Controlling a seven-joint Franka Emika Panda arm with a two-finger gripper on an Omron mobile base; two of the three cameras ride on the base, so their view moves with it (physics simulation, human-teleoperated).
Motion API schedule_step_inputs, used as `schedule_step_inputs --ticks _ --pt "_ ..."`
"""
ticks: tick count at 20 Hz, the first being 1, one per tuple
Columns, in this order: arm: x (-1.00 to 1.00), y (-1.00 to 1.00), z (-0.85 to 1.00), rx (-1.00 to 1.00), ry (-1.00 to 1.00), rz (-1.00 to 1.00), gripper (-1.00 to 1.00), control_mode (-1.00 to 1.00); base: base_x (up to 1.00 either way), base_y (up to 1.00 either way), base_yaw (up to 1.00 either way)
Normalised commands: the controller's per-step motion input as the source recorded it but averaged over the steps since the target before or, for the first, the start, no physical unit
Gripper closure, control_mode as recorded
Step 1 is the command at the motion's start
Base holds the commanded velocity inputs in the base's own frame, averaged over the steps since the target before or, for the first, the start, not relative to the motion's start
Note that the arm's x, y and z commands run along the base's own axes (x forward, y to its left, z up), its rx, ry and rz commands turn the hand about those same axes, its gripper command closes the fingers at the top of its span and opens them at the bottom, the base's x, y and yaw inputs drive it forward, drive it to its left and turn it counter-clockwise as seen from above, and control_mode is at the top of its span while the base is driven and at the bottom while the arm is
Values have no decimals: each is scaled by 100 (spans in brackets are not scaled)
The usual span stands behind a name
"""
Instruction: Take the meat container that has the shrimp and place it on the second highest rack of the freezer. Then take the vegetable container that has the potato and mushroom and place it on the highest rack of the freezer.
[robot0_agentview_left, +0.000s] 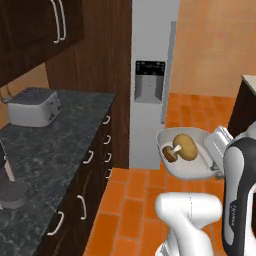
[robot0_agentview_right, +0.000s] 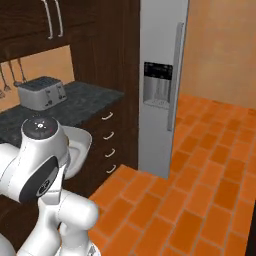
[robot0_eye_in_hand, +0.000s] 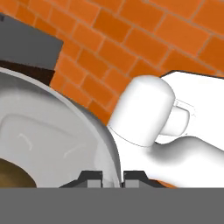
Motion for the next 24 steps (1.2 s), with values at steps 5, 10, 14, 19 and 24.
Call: schedule_step_inputs --ticks 5,10,14,19,24 --pt "0 0 0 0 0 0 100 100 80 -52 -49" --pt "0 0 0 0 0 0 100 100 100 -76 -23" --pt "0 0 0 0 0 0 100 100 93 -93 -8" --pt "0 0 0 0 0 0 100 100 76 -88 -3" --pt "0 0 0 0 0 0 100 100 79 -72 0"
